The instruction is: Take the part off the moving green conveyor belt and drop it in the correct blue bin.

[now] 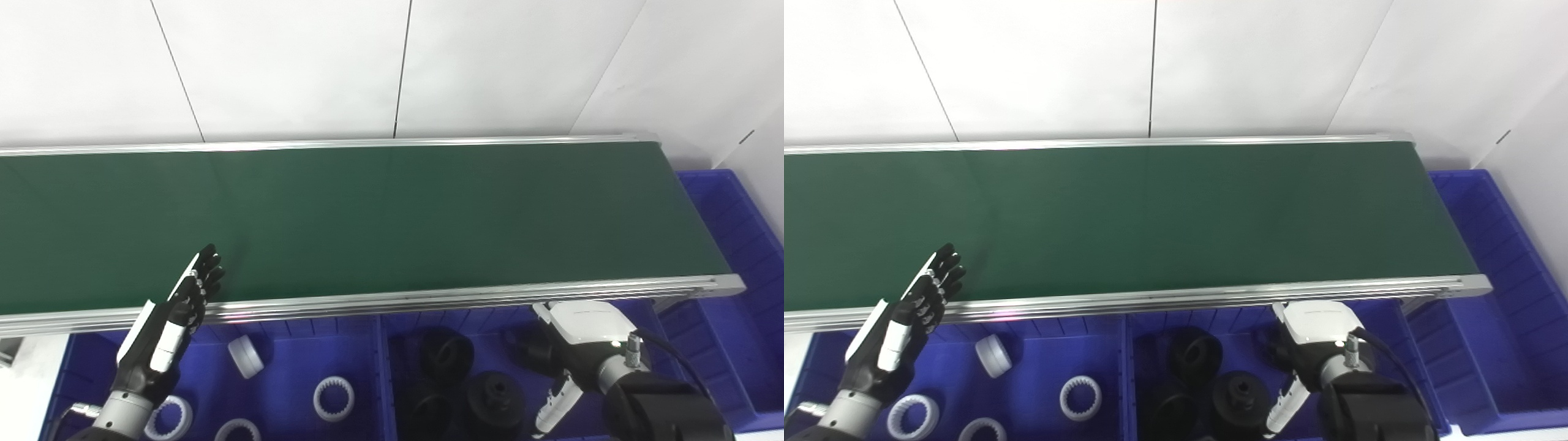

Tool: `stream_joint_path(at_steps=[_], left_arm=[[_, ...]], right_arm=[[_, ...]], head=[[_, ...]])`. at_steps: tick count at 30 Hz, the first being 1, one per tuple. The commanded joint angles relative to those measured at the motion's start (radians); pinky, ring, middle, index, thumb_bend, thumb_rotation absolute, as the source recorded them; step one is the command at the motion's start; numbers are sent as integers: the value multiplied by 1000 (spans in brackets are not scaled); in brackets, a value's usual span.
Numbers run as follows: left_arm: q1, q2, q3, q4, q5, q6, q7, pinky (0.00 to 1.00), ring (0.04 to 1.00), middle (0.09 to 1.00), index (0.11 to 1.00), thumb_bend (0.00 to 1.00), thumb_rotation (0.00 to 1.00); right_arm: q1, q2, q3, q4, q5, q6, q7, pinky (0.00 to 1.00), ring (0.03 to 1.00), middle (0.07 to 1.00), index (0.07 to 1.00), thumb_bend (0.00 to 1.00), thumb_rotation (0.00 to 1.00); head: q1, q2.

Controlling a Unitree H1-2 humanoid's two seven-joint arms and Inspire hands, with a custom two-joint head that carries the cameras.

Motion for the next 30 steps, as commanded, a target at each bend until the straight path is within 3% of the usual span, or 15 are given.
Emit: stream_joint_path(at_steps=[1,4,5,6,7,8,9,10,11,12,17,22,25,30], left_arm=[[-7,-4,-4,-47,8,-5,4,1000,983,1000,1000,902,962],[7,-8,-7,-60,4,-4,4,1000,980,1000,1000,904,955],[13,-11,-9,-64,5,-8,5,1000,980,1000,1000,904,955],[16,-12,-10,-67,5,-11,6,1000,975,1000,1000,886,956],[23,-16,-12,-71,13,-20,10,1000,972,1000,1000,875,956],[28,-19,-14,-74,19,-26,13,999,964,1000,1000,865,961],[35,-23,-17,-76,31,-40,19,997,959,1000,1000,860,964],[40,-26,-19,-78,40,-49,22,987,954,1000,1000,847,971],[48,-30,-23,-81,52,-58,27,983,952,1000,1000,843,973],[57,-36,-27,-86,66,-67,32,981,952,1000,1000,846,978],[96,-63,-44,-118,116,-87,52,971,934,987,1000,845,971],[132,-93,-54,-141,128,-103,69,983,936,979,1000,850,913],[150,-113,-55,-141,132,-133,83,998,945,988,1000,835,895],[183,-155,-56,-147,181,-203,134,1000,966,993,1000,821,896]], right_arm=[[-9,-14,-14,-46,34,-35,-18,949,973,977,959,1000,266],[15,-15,-20,-48,150,-26,-161,669,788,829,805,928,111],[33,11,-17,-38,223,-20,-263,662,783,825,801,925,107],[46,29,-14,-30,273,-15,-333,593,727,787,768,834,120],[69,76,-20,7,383,-18,-467,549,692,764,747,778,128],[86,107,-23,34,459,-21,-560,538,681,749,734,761,225],[103,157,-32,84,566,-46,-673,532,675,741,727,753,276],[115,188,-36,118,638,-65,-750,522,656,731,726,774,377],[127,231,-43,163,738,-91,-815,518,650,727,725,782,412],[141,274,-49,208,838,-116,-867,556,673,758,765,770,583],[148,416,-49,475,1207,-305,-1044,601,698,797,797,715,701],[101,440,-21,645,1542,-332,-1168,720,767,811,796,781,652],[82,432,-54,701,1605,-365,-1152,762,795,822,811,766,690],[92,359,-30,758,1648,-431,-1177,770,799,824,820,781,723]], head=[[11,1],[45,0],[76,-2],[76,-2],[126,-5],[126,-5],[176,-7],[176,-7],[224,-13],[255,-17],[364,-29],[461,-48],[484,-54],[547,-62]])
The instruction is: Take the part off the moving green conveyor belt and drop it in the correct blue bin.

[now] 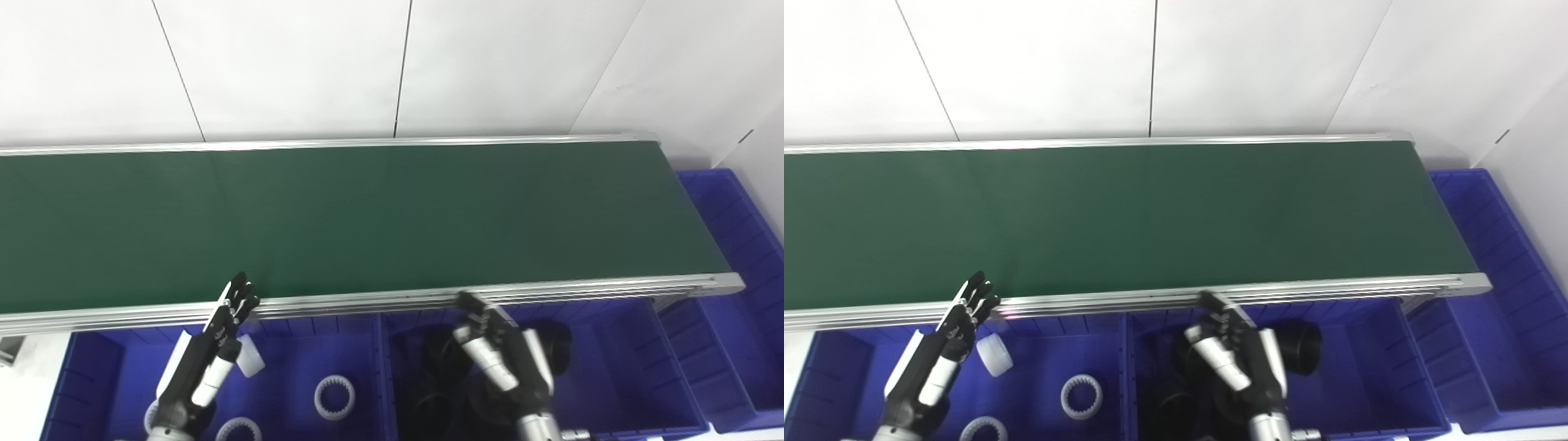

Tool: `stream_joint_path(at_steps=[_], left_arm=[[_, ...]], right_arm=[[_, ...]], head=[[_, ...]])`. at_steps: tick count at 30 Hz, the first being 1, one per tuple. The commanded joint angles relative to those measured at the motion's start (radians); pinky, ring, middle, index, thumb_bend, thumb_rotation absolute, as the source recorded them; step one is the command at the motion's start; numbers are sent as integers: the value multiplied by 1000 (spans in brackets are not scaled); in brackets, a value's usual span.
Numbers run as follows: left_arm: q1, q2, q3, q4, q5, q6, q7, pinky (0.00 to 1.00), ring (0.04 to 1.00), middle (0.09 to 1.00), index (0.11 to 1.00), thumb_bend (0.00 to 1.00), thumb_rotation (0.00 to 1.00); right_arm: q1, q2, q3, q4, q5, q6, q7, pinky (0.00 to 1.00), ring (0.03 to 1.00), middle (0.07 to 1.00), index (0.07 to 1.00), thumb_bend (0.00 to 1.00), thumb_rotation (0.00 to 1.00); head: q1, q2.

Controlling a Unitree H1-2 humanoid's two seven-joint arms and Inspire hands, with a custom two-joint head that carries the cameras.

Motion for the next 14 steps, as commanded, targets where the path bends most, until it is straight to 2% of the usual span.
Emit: stream_joint_path(at_steps=[1,3,8,14], left_arm=[[1,-32,-5,-50,35,-106,53,1000,966,997,1000,802,901],[12,-51,-7,-47,72,-147,83,1000,977,1000,1000,777,920],[38,-67,-19,-35,89,-220,110,1000,1000,1000,1000,697,922],[71,-76,-34,-35,126,-273,136,1000,1000,1000,1000,691,960]], right_arm=[[-16,47,13,-12,55,-126,-36,772,799,828,825,791,725],[-12,22,28,-3,67,-145,-49,778,806,840,834,803,735],[-3,-18,49,16,65,-183,-70,818,837,865,848,809,771],[10,-36,53,14,27,-187,-89,858,861,879,861,807,828]], head=[[19,-1],[40,-3],[78,-15],[104,-17]])
